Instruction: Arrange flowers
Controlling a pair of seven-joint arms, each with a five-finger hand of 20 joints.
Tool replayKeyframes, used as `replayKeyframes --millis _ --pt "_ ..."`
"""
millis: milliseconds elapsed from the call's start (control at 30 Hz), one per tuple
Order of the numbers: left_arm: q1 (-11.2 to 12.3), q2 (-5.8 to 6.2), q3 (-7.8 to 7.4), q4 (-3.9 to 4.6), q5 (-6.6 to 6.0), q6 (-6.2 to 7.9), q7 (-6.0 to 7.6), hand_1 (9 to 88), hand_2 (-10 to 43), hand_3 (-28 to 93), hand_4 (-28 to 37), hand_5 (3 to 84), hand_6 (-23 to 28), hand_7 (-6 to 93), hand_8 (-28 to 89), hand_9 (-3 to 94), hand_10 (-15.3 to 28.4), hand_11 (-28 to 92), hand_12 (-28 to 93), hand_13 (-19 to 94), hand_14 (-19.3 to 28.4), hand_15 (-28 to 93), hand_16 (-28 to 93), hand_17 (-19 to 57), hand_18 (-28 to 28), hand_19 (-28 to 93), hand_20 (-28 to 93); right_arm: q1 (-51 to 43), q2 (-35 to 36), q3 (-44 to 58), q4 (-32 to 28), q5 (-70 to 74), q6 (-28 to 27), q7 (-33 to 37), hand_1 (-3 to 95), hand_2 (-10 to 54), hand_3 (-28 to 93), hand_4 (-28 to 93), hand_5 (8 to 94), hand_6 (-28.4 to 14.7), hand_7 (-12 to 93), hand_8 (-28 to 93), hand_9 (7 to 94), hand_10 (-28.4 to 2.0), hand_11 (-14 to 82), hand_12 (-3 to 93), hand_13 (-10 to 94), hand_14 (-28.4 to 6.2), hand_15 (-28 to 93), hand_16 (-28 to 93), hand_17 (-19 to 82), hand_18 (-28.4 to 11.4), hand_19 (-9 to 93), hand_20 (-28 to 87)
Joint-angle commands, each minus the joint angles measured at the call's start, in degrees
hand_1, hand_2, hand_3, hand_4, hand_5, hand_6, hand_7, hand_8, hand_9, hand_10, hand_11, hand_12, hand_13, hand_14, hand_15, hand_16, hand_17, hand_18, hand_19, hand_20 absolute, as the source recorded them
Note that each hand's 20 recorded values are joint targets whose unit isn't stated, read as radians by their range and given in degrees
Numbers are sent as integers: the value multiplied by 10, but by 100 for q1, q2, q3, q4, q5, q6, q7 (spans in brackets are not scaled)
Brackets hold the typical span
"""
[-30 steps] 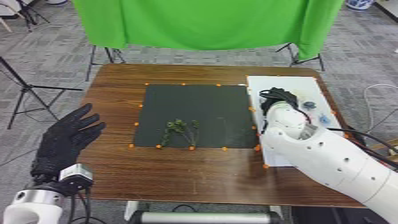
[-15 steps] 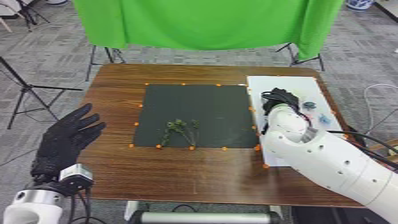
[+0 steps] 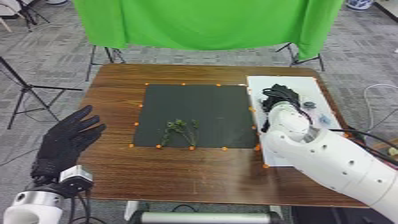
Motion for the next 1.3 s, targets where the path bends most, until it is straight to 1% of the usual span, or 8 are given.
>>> replayKeyframes --millis 33,233,300,400,500,567,833,1300 --pt "158 -46 -30 -46 7 50 -26 232 47 826 -211 367 100 140 -98 329 191 235 88 247 264 453 -88 -92 247 598 -79 228 25 136 -177 -151 62 -57 501 -95 850 -283 886 -25 230 166 937 -102 308 283 878 -36 720 153 420 -234 932 195" --pt "135 -42 -22 -45 15 29 -43 232 46 826 -212 367 100 139 -98 329 191 235 87 247 264 453 -88 -93 248 597 -79 346 48 -60 -197 -286 256 88 492 -95 862 -282 890 -28 223 170 937 -106 311 283 877 -38 721 153 421 -235 932 197" --pt "100 -41 -19 -32 21 31 -71 231 46 827 -212 367 100 139 -98 329 191 236 88 247 264 453 -88 -93 247 597 -79 194 23 139 -253 -262 -84 96 481 -95 850 -283 880 -23 233 147 929 -108 317 279 867 -44 721 154 414 -230 932 185" --pt "118 -50 -14 -39 24 28 -63 232 47 825 -212 367 100 140 -98 328 191 236 88 247 264 454 -88 -93 247 597 -79 48 -29 309 -263 -130 -328 108 429 -95 808 -282 803 -38 271 88 838 -137 382 221 819 -58 745 140 382 -228 932 162" --pt "87 -50 -4 -25 21 25 -76 232 46 826 -212 367 100 139 -98 329 191 235 88 247 264 453 -88 -93 247 597 -79 -56 -70 411 -221 -76 -621 153 349 -95 837 -262 727 -62 235 -80 762 -166 395 181 776 -72 774 123 358 -234 932 140" --pt "83 -35 8 -32 23 26 -74 231 46 826 -212 367 100 139 -98 329 192 236 88 247 263 453 -88 -93 247 597 -79 -130 -110 510 -198 9 -760 210 322 -95 840 -264 692 -90 190 -119 740 -181 384 173 768 -78 788 120 354 -238 932 144" --pt "51 -42 21 -7 25 -5 -85 233 47 825 -211 367 100 140 -99 329 191 236 88 247 263 454 -87 -93 247 597 -79 -226 -163 601 -15 160 -1170 363 278 -95 824 -279 640 -138 143 -107 684 -212 365 165 735 -85 819 119 342 -246 932 154" --pt "20 -23 24 3 23 -6 -78 232 46 826 -210 367 99 140 -98 329 191 236 87 247 263 453 -88 -92 247 597 -79 -329 -285 388 147 182 -1426 357 278 -95 816 -282 632 -145 140 -102 664 -217 370 159 722 -88 830 101 331 -250 932 146"
